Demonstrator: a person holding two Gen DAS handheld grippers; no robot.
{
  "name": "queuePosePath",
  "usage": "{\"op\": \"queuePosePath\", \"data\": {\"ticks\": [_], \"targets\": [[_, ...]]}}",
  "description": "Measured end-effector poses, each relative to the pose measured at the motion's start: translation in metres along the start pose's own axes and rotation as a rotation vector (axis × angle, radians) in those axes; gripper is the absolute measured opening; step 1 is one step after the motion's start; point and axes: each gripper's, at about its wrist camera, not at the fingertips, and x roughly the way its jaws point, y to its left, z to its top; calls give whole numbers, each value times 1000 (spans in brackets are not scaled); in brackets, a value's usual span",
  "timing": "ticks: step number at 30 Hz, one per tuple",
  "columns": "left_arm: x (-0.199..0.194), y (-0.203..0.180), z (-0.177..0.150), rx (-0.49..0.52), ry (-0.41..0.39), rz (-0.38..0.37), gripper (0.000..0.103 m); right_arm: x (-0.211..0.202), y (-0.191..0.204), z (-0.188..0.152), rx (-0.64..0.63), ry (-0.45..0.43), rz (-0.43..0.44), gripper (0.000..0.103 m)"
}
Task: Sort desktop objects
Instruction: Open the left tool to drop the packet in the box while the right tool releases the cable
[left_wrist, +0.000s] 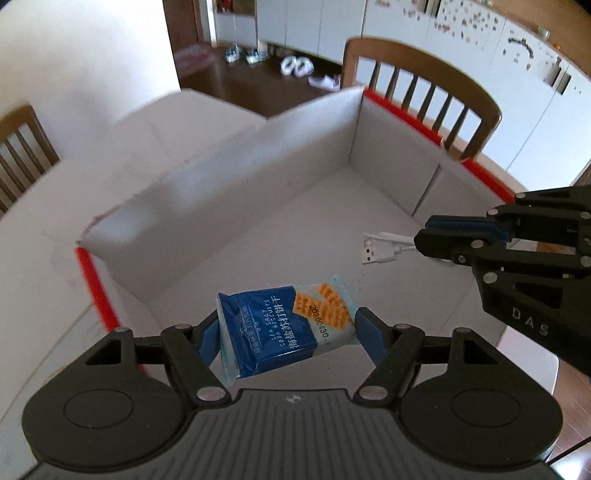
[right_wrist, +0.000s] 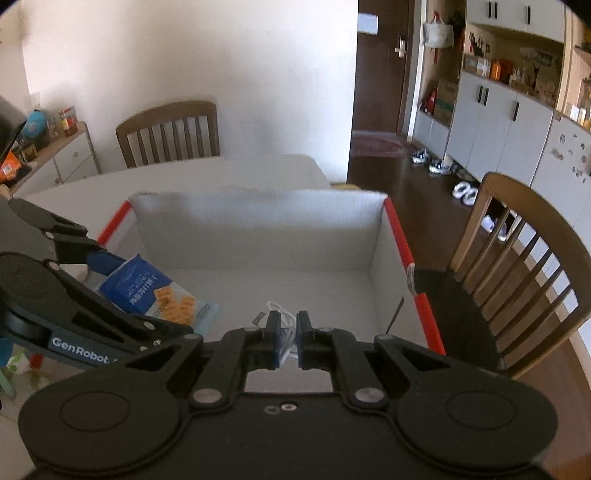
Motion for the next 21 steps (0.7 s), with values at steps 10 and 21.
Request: {"op": "queuePosePath", "data": {"ticks": [10,21], "targets": [[31,-2,11,35,92,-1,74,23,1,-1,-82,91,9,7],[56,-2,16,43,172,7,75,38,-5,0,-112,174,31,7]]}}
